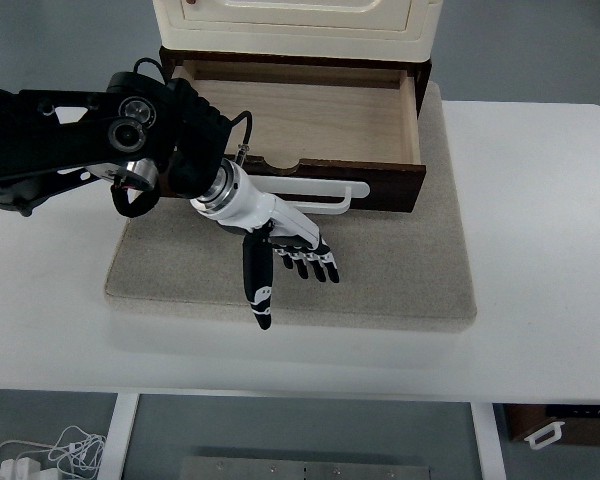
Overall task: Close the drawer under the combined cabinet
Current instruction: 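Place the left hand against the drawer front beside the white handle, then push the brown drawer with the left hand toward the cabinet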
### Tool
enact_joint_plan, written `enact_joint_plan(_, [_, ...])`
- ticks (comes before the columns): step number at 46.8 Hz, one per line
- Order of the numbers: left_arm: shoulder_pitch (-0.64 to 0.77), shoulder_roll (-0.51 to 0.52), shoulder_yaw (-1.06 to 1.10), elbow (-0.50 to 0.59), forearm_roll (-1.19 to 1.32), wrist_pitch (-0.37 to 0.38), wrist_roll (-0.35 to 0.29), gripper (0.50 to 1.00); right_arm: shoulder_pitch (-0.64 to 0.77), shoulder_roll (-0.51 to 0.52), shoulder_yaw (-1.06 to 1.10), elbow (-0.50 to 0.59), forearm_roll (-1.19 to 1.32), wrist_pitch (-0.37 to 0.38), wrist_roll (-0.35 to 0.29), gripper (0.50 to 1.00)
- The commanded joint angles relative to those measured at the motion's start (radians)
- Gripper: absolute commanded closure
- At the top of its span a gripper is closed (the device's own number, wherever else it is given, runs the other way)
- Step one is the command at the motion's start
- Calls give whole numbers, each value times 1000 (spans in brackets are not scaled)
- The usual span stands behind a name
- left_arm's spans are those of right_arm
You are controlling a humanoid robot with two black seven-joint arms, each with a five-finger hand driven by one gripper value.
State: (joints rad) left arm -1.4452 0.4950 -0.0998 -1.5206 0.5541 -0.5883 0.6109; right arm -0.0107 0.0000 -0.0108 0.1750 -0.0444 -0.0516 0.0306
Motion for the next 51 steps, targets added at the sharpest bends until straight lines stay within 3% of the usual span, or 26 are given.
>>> enact_joint_plan(1, [-7,-1,0,11,10,-1,0,504,0,0,0,0,0,-1,0,548])
enact_joint_plan(51, [-8,-9,-8,148,53,-2,0,504,0,0,0,0,0,-1,0,548])
